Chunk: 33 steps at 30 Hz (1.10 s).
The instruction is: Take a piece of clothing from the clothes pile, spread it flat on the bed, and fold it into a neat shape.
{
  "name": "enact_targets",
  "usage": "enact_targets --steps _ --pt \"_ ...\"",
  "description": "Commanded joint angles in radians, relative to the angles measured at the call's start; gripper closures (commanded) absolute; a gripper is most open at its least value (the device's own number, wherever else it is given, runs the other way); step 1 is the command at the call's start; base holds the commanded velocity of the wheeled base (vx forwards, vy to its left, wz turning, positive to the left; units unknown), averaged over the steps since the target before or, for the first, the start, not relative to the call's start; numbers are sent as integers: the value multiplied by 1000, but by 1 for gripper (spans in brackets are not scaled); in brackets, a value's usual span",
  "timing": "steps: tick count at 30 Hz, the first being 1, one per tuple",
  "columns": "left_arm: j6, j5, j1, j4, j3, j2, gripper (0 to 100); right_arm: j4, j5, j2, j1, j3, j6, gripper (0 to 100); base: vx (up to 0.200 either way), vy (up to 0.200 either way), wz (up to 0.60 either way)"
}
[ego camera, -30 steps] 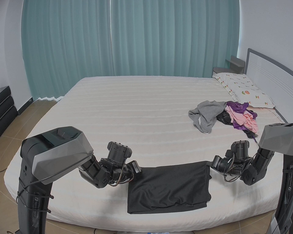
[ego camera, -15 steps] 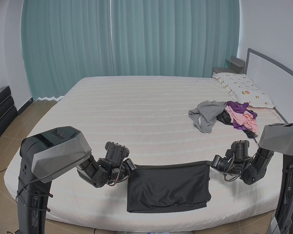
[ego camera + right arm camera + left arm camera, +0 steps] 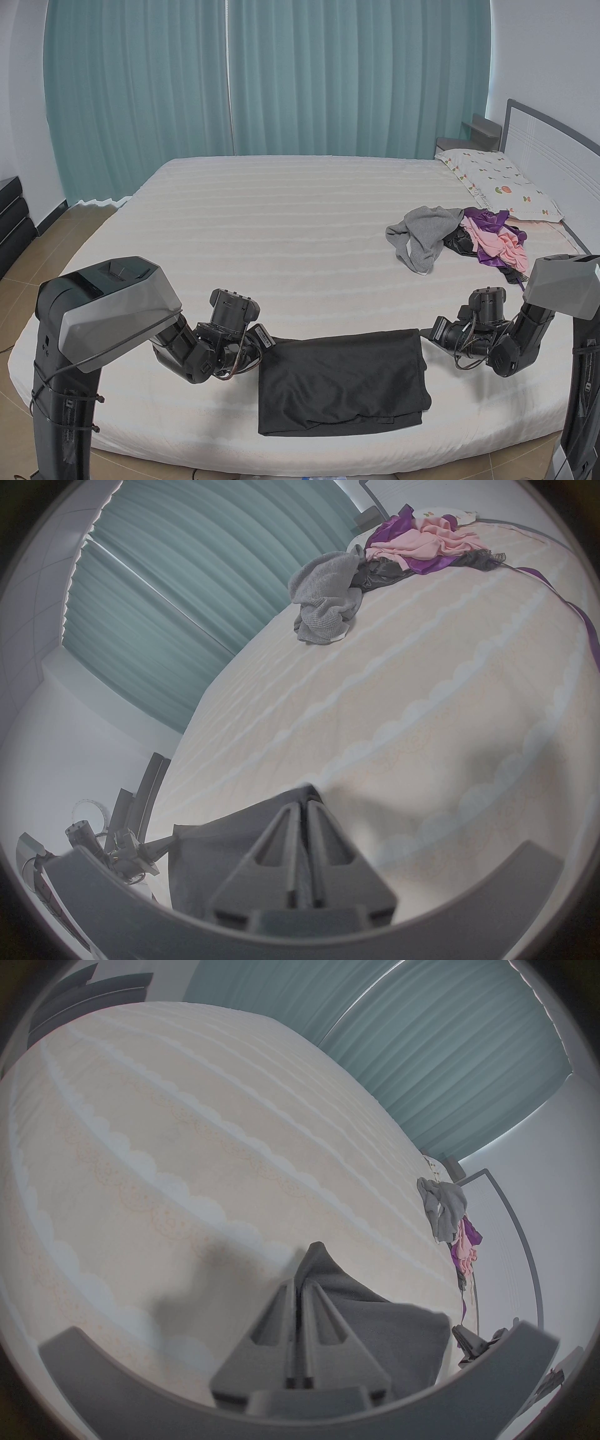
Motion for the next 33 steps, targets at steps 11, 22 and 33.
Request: enact_targets --steps 11,22,33 --pt "-94 -73 45 -7 164 -154 0 2 55 -182 9 162 41 0 0 0 0" --pt "-165 -133 28 -135 357 -252 0 -218 122 -176 59 501 -5 0 -55 0 0" --pt "-158 -128 20 -142 370 -212 0 -374 118 -36 105 523 -8 0 -55 0 0"
